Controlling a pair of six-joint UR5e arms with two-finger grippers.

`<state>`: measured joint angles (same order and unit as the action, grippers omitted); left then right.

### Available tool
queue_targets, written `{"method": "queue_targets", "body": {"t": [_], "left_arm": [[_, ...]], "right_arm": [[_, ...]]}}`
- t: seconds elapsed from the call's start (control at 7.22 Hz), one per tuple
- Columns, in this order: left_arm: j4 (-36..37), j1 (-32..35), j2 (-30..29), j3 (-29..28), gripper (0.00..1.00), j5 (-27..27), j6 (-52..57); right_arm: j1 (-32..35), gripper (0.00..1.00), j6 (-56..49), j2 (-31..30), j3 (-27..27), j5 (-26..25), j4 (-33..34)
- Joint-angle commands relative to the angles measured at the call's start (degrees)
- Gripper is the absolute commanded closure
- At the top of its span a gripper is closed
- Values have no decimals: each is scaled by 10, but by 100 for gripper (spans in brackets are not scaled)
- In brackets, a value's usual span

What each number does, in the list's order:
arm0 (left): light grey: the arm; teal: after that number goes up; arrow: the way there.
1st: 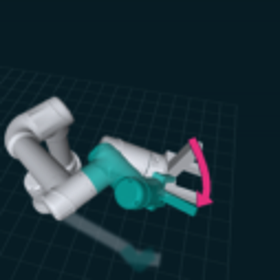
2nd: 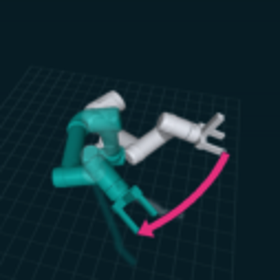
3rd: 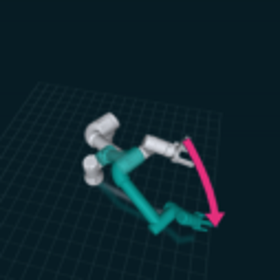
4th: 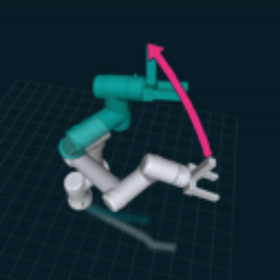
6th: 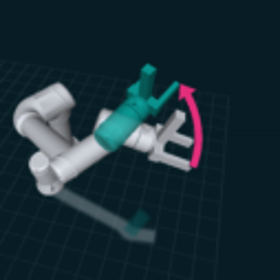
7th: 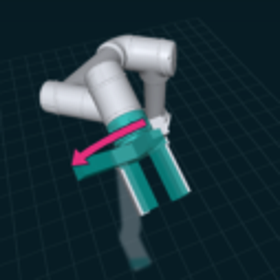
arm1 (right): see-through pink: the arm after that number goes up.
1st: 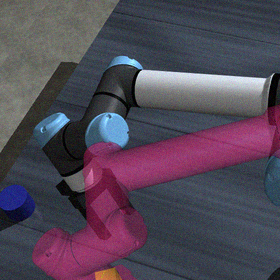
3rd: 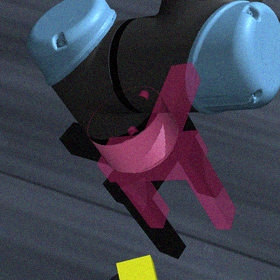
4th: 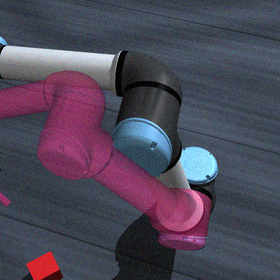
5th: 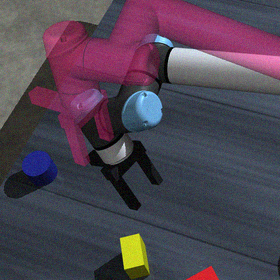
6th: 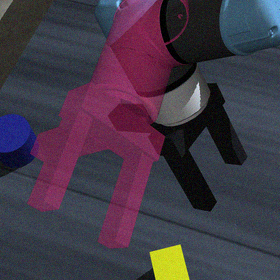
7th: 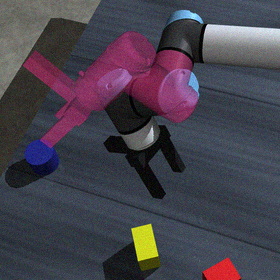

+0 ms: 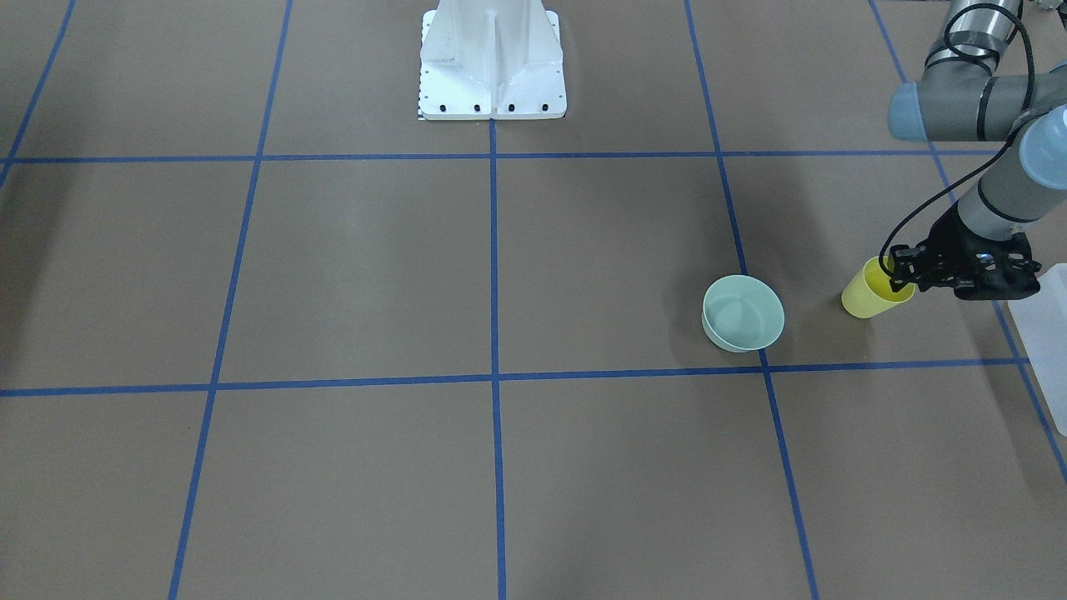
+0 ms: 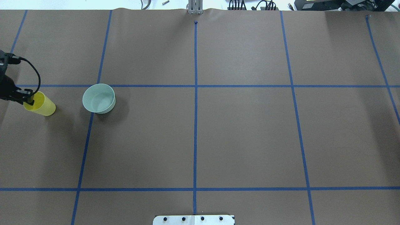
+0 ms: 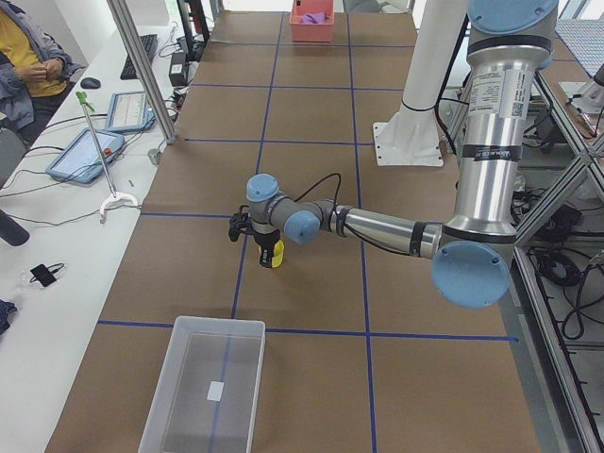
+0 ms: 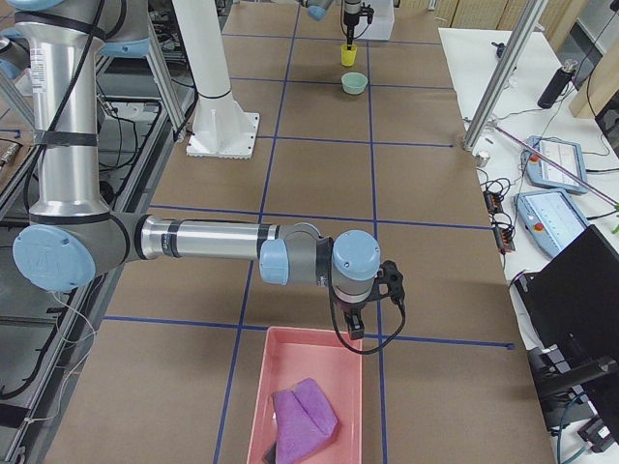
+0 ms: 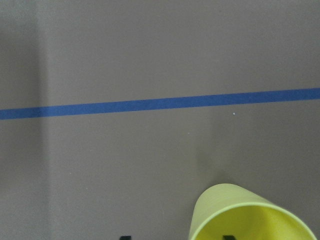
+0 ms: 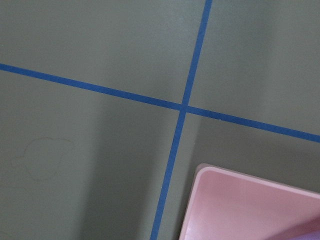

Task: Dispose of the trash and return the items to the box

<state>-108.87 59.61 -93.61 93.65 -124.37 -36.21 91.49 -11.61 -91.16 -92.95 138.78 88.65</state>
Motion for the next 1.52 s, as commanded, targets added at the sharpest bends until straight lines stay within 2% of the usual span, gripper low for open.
{"method": "queue_targets", "body": {"t": [0.0,0.14,0.28,0.42,0.55,0.69,0.83,0.97,1.11,1.25,1.38], "left_arm": [[2,0,-6,-5,100,-84,3],[10,39,-9,-2,100,-117,7],[10,112,-14,-5,100,-149,48],[76,191,-21,-27,100,-179,180],[181,257,-66,-63,100,-176,325],[249,325,-122,-135,100,-176,454],[255,380,-163,-217,100,-172,498],[239,405,-174,-266,100,-122,515],[156,414,-174,-344,100,-78,526],[46,415,-175,-455,100,-55,513],[-16,414,-165,-504,100,-55,439]], "right_arm": [[-44,0,74,43,-4,8,-1],[-57,0,82,45,-4,8,-1],[-59,0,86,49,-8,8,-1],[-68,0,110,51,-13,8,-1],[-77,0,116,50,-11,8,-15],[-84,0,138,49,-10,8,-30],[-96,0,161,47,-6,7,-53],[-102,0,171,46,-3,4,-64],[-104,0,172,46,-1,4,-64],[-105,0,172,46,0,3,-65],[-105,0,172,46,1,3,-65]]}}
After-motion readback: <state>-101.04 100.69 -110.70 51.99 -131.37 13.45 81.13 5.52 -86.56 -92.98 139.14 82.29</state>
